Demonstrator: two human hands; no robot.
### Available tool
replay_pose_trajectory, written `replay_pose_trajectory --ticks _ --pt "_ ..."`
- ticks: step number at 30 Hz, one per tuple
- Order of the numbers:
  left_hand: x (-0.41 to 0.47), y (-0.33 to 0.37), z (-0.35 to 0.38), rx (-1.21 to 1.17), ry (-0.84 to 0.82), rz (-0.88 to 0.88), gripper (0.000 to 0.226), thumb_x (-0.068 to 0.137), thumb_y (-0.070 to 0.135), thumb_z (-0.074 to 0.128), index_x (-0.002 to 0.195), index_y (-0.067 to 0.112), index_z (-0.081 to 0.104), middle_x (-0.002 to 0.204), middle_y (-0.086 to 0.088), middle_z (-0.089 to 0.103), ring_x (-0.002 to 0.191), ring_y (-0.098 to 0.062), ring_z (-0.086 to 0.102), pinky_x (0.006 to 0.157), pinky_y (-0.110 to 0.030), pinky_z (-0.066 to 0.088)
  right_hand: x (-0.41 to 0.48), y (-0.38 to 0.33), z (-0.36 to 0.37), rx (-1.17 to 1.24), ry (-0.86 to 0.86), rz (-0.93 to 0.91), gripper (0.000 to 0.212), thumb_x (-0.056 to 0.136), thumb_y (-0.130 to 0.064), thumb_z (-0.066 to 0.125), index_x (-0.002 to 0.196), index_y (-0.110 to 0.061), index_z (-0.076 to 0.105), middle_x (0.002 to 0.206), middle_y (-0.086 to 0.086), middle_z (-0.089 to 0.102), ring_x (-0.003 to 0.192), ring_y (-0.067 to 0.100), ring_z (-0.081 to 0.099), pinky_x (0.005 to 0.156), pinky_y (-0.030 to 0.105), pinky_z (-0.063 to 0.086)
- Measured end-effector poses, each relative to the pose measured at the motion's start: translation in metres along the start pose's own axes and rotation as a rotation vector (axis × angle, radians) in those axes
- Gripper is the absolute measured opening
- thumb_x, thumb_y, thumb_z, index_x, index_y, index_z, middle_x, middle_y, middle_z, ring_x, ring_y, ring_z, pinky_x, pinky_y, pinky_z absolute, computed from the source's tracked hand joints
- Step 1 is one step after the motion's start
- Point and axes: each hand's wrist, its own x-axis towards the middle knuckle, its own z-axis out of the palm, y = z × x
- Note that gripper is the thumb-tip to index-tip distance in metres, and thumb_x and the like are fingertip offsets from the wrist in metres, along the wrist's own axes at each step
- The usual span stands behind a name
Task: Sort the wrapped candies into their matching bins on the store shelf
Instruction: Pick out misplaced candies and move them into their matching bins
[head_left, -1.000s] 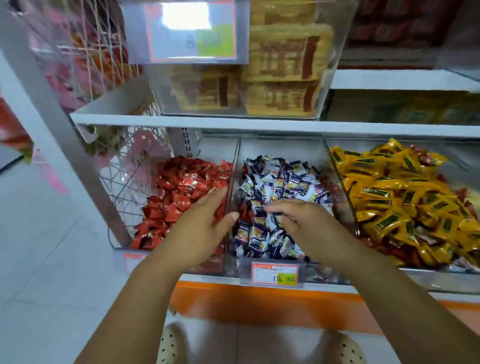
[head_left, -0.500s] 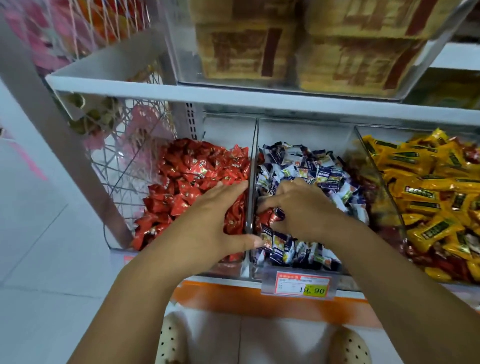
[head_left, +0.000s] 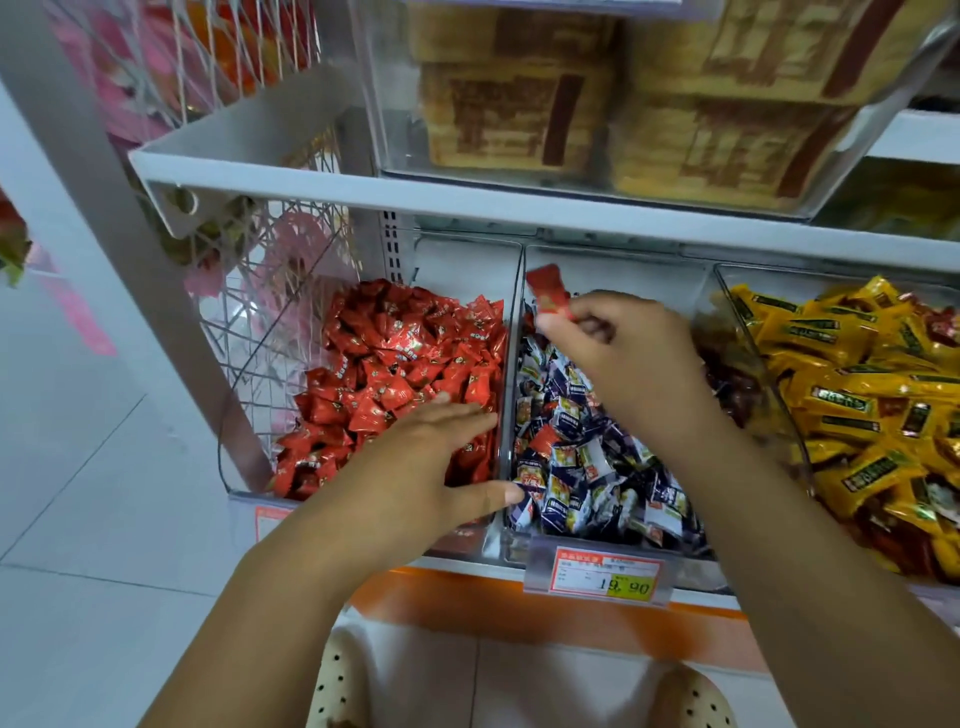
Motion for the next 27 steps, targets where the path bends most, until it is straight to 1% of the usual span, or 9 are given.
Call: replay_pose_trajectory --ticks 3,5,7,9,12,14,20,24,27 --pt "0.001 0.002 -0.001 -0.023 -0.007 -0.016 0.075 0.08 0.056 0.061 0.146 0.039 0.03 0.154 0.024 0.02 0.141 0.008 0.004 0.107 -0.013 0.002 0.004 -0.004 0.009 0.068 -0.062 0.022 0.02 0.09 -0.039 0.061 0.103 -0.028 0.071 0.075 -0.024 0.057 0.066 -0.013 0.051 0.061 0.004 0.036" --pt "0.001 0.002 -0.003 -0.031 -0.011 -0.014 0.074 0.081 0.054 0.062 0.146 0.039 0.029 0.154 0.023 0.02 0.139 0.009 0.006 0.106 -0.011 0.003 0.006 0.005 -0.001 -0.021 -0.168 0.038 0.018 0.094 -0.032 0.058 0.099 -0.024 0.073 0.078 -0.025 0.056 0.069 -0.016 0.05 0.065 0.004 0.037" --pt "0.001 0.003 -0.004 -0.032 -0.016 -0.013 0.075 0.081 0.054 0.062 0.146 0.04 0.027 0.153 0.025 0.019 0.137 0.011 0.006 0.105 -0.01 0.003 0.002 0.018 -0.005 -0.187 -0.368 0.023 0.019 0.095 -0.029 0.057 0.095 -0.021 0.074 0.09 -0.019 0.062 0.09 -0.006 0.051 0.085 0.019 0.044" --pt "0.001 0.003 -0.005 -0.028 -0.015 -0.017 0.076 0.081 0.054 0.062 0.147 0.04 0.026 0.153 0.025 0.019 0.138 0.01 0.006 0.104 -0.009 0.003 -0.007 0.027 0.006 -0.443 -0.539 -0.009 0.022 0.095 -0.034 0.055 0.103 -0.023 0.072 0.106 -0.011 0.062 0.11 0.012 0.04 0.102 0.036 0.031" --pt "0.001 0.003 -0.005 -0.027 -0.012 -0.016 0.077 0.081 0.053 0.063 0.147 0.04 0.026 0.153 0.025 0.019 0.139 0.009 0.006 0.104 -0.009 0.003 -0.018 0.032 0.024 -0.69 -0.579 -0.066 0.03 0.09 -0.043 0.058 0.12 -0.04 0.061 0.115 -0.007 0.045 0.116 0.018 0.031 0.102 0.04 0.024" --pt "0.001 0.004 -0.005 -0.031 -0.014 -0.016 0.076 0.081 0.052 0.063 0.147 0.041 0.026 0.153 0.026 0.018 0.135 0.013 0.005 0.104 -0.01 0.003 -0.021 0.032 0.028 -0.698 -0.518 -0.069 0.029 0.085 -0.043 0.064 0.114 -0.042 0.063 0.109 -0.008 0.041 0.112 0.017 0.032 0.098 0.037 0.025" --pt "0.001 0.003 -0.005 -0.03 -0.009 -0.016 0.077 0.081 0.053 0.063 0.147 0.042 0.025 0.153 0.025 0.018 0.13 0.015 0.006 0.105 -0.011 0.004 -0.017 0.032 0.005 -0.359 -0.424 0.043 0.005 0.081 -0.038 0.072 0.084 -0.036 0.069 0.097 -0.017 0.054 0.103 0.01 0.044 0.095 0.035 0.035" --pt "0.0 0.004 -0.005 -0.029 -0.008 -0.021 0.078 0.081 0.054 0.063 0.147 0.042 0.024 0.152 0.026 0.018 0.139 0.008 0.008 0.107 -0.013 0.006 -0.007 0.011 -0.023 0.012 -0.151 0.145 0.003 0.084 -0.029 0.069 0.086 -0.027 0.068 0.078 -0.015 0.062 0.069 0.0 0.055 0.064 0.018 0.043" --pt "-0.001 0.004 -0.005 -0.038 -0.002 -0.012 0.077 0.082 0.053 0.064 0.147 0.042 0.025 0.152 0.026 0.019 0.14 0.009 0.009 0.107 -0.011 0.007 -0.001 -0.01 -0.012 0.41 0.002 0.164 0.014 0.084 -0.022 0.072 0.097 -0.026 0.068 0.088 -0.008 0.072 0.079 0.005 0.068 0.072 0.019 0.054"
